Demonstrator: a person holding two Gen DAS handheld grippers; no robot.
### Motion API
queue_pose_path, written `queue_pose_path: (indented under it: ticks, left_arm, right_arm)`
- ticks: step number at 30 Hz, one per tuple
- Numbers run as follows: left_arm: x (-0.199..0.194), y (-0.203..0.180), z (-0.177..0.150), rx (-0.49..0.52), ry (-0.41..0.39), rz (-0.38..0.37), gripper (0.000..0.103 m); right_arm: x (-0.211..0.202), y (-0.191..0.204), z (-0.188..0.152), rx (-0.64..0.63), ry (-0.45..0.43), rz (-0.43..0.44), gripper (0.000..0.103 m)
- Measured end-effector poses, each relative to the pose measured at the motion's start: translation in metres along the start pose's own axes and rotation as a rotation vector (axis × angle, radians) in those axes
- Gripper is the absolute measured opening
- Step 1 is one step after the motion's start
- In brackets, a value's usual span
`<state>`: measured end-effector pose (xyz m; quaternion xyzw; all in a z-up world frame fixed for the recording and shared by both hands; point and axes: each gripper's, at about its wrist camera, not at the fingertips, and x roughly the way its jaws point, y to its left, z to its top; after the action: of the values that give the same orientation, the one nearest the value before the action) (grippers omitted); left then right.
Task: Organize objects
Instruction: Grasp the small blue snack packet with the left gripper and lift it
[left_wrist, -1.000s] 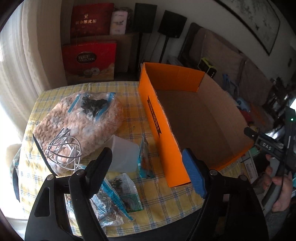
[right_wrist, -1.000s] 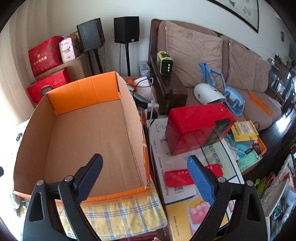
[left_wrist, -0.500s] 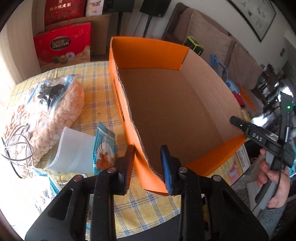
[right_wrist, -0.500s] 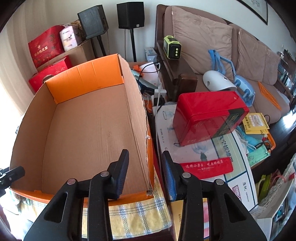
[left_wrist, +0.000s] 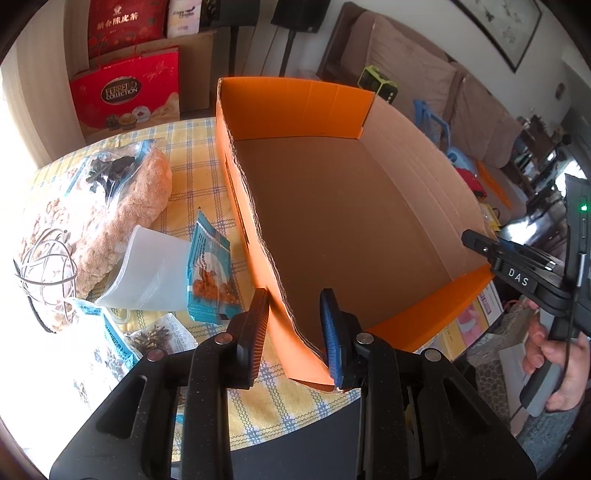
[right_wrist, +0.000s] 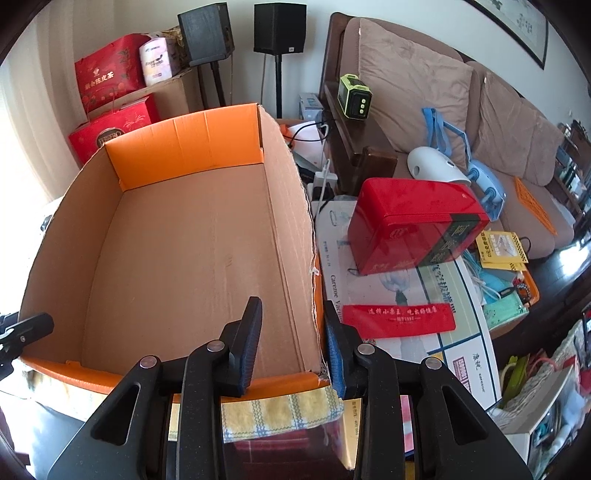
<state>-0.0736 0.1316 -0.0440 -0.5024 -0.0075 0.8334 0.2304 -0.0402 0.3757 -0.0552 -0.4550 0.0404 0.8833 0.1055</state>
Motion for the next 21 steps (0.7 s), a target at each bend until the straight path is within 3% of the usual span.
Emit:
queue_pose_path:
  ticks: [9, 14, 16, 18, 21]
  left_arm:
    - [-0.009, -0.003, -0.012, 0.017, 0.01, -0.007, 0.026]
    - [-0.014, 0.006, -0.009, 0.012, 0.015, -0.047, 0.029]
    - [-0.025, 0.019, -0.004, -0.025, -0.026, -0.037, 0.038]
    - [-0.038, 0.037, 0.002, -0.069, -0.075, -0.027, 0.061]
    - [-0.046, 0.061, 0.011, -0.114, -0.101, 0.022, 0.063]
  right_arm:
    - [-0.011, 0.003, -0.012, 0.001, 0.01, -0.003, 0.032]
    - [-0.012, 0.001, -0.016, 0.01, 0.011, 0.014, 0.035]
    - [-0.012, -0.003, -0.013, 0.028, 0.01, 0.026, 0.042]
    - [-0.015, -0.008, -0.01, 0.047, -0.002, 0.032, 0.045]
    - [-0.019, -0.011, -0.004, 0.052, -0.02, 0.028, 0.048]
